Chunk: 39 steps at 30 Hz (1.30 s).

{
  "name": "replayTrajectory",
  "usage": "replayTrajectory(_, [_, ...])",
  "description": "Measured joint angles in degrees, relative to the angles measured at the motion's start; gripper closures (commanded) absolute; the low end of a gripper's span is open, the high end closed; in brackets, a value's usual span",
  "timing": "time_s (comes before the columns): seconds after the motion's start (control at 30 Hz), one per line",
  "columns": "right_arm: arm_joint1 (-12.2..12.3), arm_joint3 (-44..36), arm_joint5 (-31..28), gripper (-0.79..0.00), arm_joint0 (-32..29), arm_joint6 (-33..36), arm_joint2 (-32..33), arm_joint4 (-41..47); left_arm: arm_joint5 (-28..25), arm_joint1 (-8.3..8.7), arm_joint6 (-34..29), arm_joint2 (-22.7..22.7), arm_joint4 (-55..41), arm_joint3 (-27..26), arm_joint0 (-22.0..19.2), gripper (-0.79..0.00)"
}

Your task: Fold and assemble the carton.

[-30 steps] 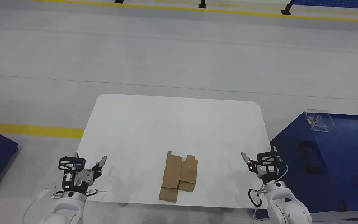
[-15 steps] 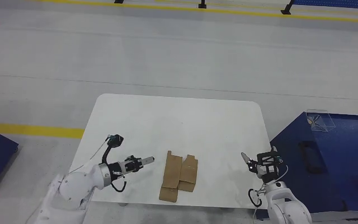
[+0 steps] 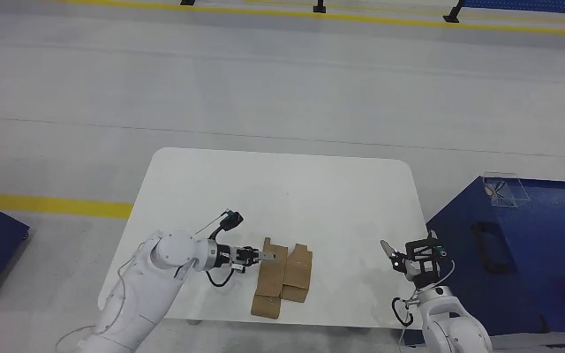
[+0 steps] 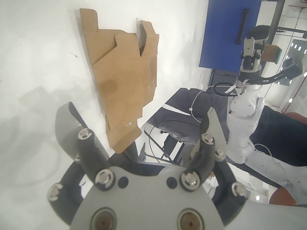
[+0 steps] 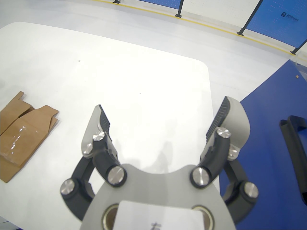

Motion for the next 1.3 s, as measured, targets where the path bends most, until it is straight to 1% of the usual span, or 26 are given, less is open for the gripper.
replayTrajectory(0.03, [0.0, 0.0, 0.0, -0.785, 0.0, 0.0, 0.0, 0.0, -0.1, -0.29, 0.9, 1.1, 0.8, 1.0, -0.5, -0.634])
replayTrajectory(0.1, [0.0, 0.0, 0.0, -0.785, 0.0, 0.0, 0.0, 0.0, -0.2, -0.94, 2.1, 3.4, 2.3, 3.3, -1.7, -0.554])
replayTrajectory(0.13, [0.0, 0.0, 0.0, -0.785, 0.0, 0.0, 0.0, 0.0, -0.2, -1.19, 2.1, 4.2, 2.5, 4.2, -2.2, -0.594])
replayTrajectory(0.17, [0.0, 0.0, 0.0, -0.785, 0.0, 0.0, 0.0, 0.0, -0.2, -1.50, 2.1, 5.1, 2.7, 5.6, -3.0, -0.680])
replayTrajectory(0.2, [0.0, 0.0, 0.0, -0.785, 0.0, 0.0, 0.0, 0.0, -0.2, -1.72, 2.3, 5.7, 2.9, 6.6, -3.5, -0.699])
replayTrajectory(0.27, [0.0, 0.0, 0.0, -0.785, 0.0, 0.0, 0.0, 0.0, -0.5, -2.26, 1.9, 6.9, 2.3, 8.7, -4.5, -0.622])
replayTrajectory(0.33, [0.0, 0.0, 0.0, -0.785, 0.0, 0.0, 0.0, 0.0, -1.0, -2.66, 2.3, 7.7, 2.2, 10.4, -5.3, -0.585])
replayTrajectory(0.37, [0.0, 0.0, 0.0, -0.785, 0.0, 0.0, 0.0, 0.0, -1.3, -2.94, 2.9, 8.2, 2.2, 11.5, -5.7, -0.585])
replayTrajectory(0.4, [0.0, 0.0, 0.0, -0.785, 0.0, 0.0, 0.0, 0.0, -1.4, -3.16, 3.1, 8.6, 2.0, 12.1, -5.9, -0.554])
replayTrajectory(0.5, [0.0, 0.0, 0.0, -0.785, 0.0, 0.0, 0.0, 0.0, -1.9, -3.87, 3.8, 9.8, 1.3, 14.3, -6.7, -0.453])
replayTrajectory(0.53, [0.0, 0.0, 0.0, -0.785, 0.0, 0.0, 0.0, 0.0, -2.1, -4.08, 3.9, 10.1, 1.0, 14.9, -7.0, -0.385])
replayTrajectory(0.6, [0.0, 0.0, 0.0, -0.785, 0.0, 0.0, 0.0, 0.0, -2.4, -4.57, 4.3, 10.8, 0.6, 16.2, -7.5, -0.274])
replayTrajectory(0.63, [0.0, 0.0, 0.0, -0.785, 0.0, 0.0, 0.0, 0.0, -2.6, -4.77, 4.5, 11.1, 0.5, 16.7, -7.7, -0.194])
replayTrajectory(0.67, [0.0, 0.0, 0.0, -0.785, 0.0, 0.0, 0.0, 0.0, -2.8, -5.04, 4.7, 11.5, 0.3, 17.3, -8.0, -0.055])
replayTrajectory(0.7, [0.0, 0.0, 0.0, -0.785, 0.0, 0.0, 0.0, 0.0, -3.0, -5.23, 4.9, 11.7, 0.1, 17.8, -8.2, 0.000])
replayTrajectory(0.93, [0.0, 0.0, 0.0, -0.785, 0.0, 0.0, 0.0, 0.0, -5.9, -6.26, 5.4, 12.2, -2.6, 20.8, -9.5, 0.000])
replayTrajectory(1.1, [0.0, 0.0, 0.0, -0.785, 0.0, 0.0, 0.0, 0.0, -8.6, -6.61, 3.1, 11.1, -7.3, 21.8, -10.2, 0.000])
replayTrajectory(1.23, [0.0, 0.0, -0.1, -0.785, 0.0, 0.0, 0.0, -0.1, -10.7, -6.04, 2.3, 8.1, -12.4, 19.0, -10.3, 0.000])
replayTrajectory(1.3, [0.2, -0.8, -2.6, -0.785, -0.3, 0.4, 0.5, -0.8, -11.1, -5.27, 2.1, 6.1, -13.5, 15.5, -9.5, 0.000])
